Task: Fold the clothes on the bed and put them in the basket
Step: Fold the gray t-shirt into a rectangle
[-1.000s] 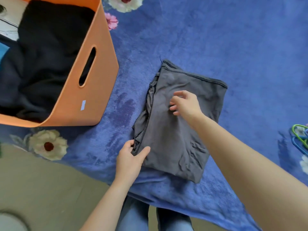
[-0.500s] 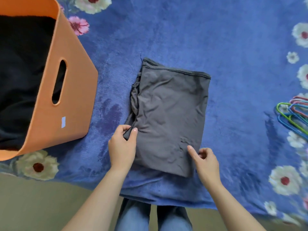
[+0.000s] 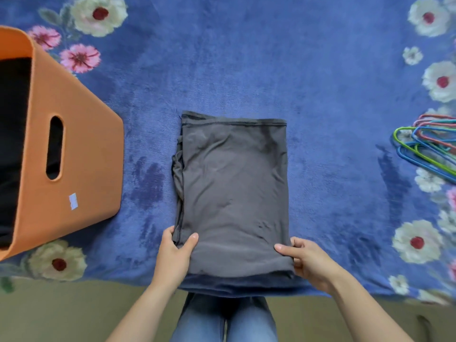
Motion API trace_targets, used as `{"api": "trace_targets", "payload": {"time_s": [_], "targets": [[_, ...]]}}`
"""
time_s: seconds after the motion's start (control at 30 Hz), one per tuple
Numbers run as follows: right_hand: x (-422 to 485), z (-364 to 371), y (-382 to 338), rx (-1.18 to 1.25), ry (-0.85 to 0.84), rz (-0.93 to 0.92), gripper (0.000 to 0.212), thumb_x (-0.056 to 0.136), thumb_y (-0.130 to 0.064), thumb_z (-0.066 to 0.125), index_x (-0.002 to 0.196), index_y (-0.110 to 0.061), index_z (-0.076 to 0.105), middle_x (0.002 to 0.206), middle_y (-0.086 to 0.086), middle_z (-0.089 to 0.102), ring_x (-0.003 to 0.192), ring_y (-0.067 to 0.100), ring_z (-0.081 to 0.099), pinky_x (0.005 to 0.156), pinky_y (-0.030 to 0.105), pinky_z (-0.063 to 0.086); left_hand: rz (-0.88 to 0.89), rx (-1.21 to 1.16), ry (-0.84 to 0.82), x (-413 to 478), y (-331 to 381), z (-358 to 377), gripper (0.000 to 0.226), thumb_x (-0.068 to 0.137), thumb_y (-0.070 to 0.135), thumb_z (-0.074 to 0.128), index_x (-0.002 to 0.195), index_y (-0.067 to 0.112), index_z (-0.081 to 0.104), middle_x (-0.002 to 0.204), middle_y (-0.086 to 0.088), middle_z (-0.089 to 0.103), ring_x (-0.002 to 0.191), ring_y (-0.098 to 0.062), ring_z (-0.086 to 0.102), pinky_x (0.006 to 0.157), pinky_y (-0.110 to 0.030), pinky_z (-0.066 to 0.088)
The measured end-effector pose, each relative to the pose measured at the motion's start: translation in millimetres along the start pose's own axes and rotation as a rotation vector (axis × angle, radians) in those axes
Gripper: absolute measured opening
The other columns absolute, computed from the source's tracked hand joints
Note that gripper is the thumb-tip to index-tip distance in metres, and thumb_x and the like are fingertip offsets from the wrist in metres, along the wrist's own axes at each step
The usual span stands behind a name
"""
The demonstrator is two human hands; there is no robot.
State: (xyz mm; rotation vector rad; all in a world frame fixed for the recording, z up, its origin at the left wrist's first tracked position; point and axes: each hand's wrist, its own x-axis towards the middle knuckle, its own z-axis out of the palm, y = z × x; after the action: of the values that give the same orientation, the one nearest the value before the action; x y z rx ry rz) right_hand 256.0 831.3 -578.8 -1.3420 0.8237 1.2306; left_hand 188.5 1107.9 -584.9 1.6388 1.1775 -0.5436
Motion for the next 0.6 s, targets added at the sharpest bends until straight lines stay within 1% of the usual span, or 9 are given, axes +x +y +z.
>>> {"api": "trace_targets", "payload": {"time_s": [0.1, 0.17, 0.23, 0.3, 0.33, 0.4, 0.5, 0.53, 0.6], "targets": [[-14, -13, -5, 0.060, -0.047, 0.048, 0.045, 0.067, -0.016, 0.087, 0.072, -0.021, 0.043, 0.072, 0.006, 0.036, 0.055, 0.013, 0.035, 0.048, 0.021, 0.044, -0.064, 0.014, -0.047, -14, 1, -8, 0.056, 0.086, 0.025, 0.072, 0.133, 0.014, 0.046, 0.128, -0.005, 0.060, 0.118, -0.023, 0.056, 0.106, -0.041, 0.041], [-20, -20, -21, 0.098, -0.044, 0.005, 0.048, 0.053, -0.020, 0.092, 0.072, -0.024, 0.048, 0.077, 0.006, 0.031, 0.060, 0.016, 0.031, 0.048, 0.023, 0.043, -0.069, -0.104, -0.054, -17, 24, -18, 0.055, 0.084, 0.019, 0.073, 0.132, 0.029, 0.046, 0.129, -0.002, 0.059, 0.114, -0.021, 0.060, 0.102, -0.043, 0.046], [-23, -22, -50, 0.143, 0.002, -0.067, 0.039, 0.058, -0.013, 0.087, 0.081, -0.022, 0.057, 0.075, 0.005, 0.031, 0.058, 0.016, 0.031, 0.045, 0.021, 0.043, -0.050, -0.307, -0.115, -12, 54, -29, 0.057, 0.085, 0.016, 0.071, 0.132, 0.040, 0.050, 0.122, 0.001, 0.062, 0.094, -0.014, 0.066, 0.076, -0.032, 0.057], [-26, -14, -88, 0.180, 0.038, -0.174, 0.023, 0.075, -0.008, 0.071, 0.095, -0.018, 0.064, 0.069, 0.004, 0.046, 0.052, 0.014, 0.042, 0.041, 0.018, 0.042, -0.034, -0.399, -0.211, -5, 94, -37, 0.041, 0.089, 0.013, 0.065, 0.124, 0.034, 0.061, 0.098, 0.002, 0.069, 0.060, -0.005, 0.062, 0.046, -0.017, 0.046], [-25, -8, -108, 0.243, 0.069, -0.216, 0.013, 0.084, -0.006, 0.060, 0.094, -0.014, 0.065, 0.067, 0.001, 0.054, 0.049, 0.010, 0.048, 0.039, 0.016, 0.041, -0.041, -0.416, -0.239, 3, 115, -38, 0.029, 0.091, 0.014, 0.062, 0.117, 0.027, 0.065, 0.084, 0.004, 0.070, 0.051, -0.003, 0.059, 0.041, -0.013, 0.042], [-16, 1, -142, 0.412, 0.134, -0.250, 0.018, 0.096, -0.006, 0.046, 0.087, -0.007, 0.061, 0.062, 0.000, 0.063, 0.048, 0.009, 0.061, 0.040, 0.014, 0.045, -0.082, -0.516, -0.267, 21, 151, -37, 0.014, 0.094, 0.019, 0.057, 0.104, 0.019, 0.067, 0.066, 0.006, 0.069, 0.046, -0.001, 0.060, 0.040, -0.010, 0.042], [6, 10, -178, 0.453, 0.205, -0.291, 0.019, 0.100, -0.019, 0.045, 0.093, -0.007, 0.058, 0.071, 0.008, 0.072, 0.059, 0.015, 0.071, 0.053, 0.021, 0.055, -0.080, -0.785, -0.213, 46, 186, -34, 0.011, 0.099, 0.026, 0.050, 0.099, 0.016, 0.056, 0.074, -0.004, 0.073, 0.057, -0.009, 0.068, 0.044, -0.014, 0.049], [14, 11, -182, 0.365, 0.259, -0.307, 0.019, 0.099, -0.022, 0.046, 0.095, -0.007, 0.058, 0.074, 0.009, 0.070, 0.057, 0.015, 0.069, 0.052, 0.022, 0.053, -0.033, -0.780, -0.144, 53, 189, -32, 0.011, 0.099, 0.027, 0.050, 0.098, 0.017, 0.054, 0.077, -0.006, 0.072, 0.059, -0.009, 0.068, 0.047, -0.016, 0.050], [32, 11, -182, 0.096, 0.443, -0.370, 0.018, 0.096, -0.023, 0.052, 0.091, -0.009, 0.061, 0.071, 0.008, 0.061, 0.052, 0.015, 0.057, 0.051, 0.023, 0.043, 0.103, -0.495, 0.062, 69, 182, -23, 0.015, 0.094, 0.030, 0.056, 0.101, 0.017, 0.059, 0.089, -0.010, 0.068, 0.074, -0.016, 0.069, 0.063, -0.026, 0.055]]}}
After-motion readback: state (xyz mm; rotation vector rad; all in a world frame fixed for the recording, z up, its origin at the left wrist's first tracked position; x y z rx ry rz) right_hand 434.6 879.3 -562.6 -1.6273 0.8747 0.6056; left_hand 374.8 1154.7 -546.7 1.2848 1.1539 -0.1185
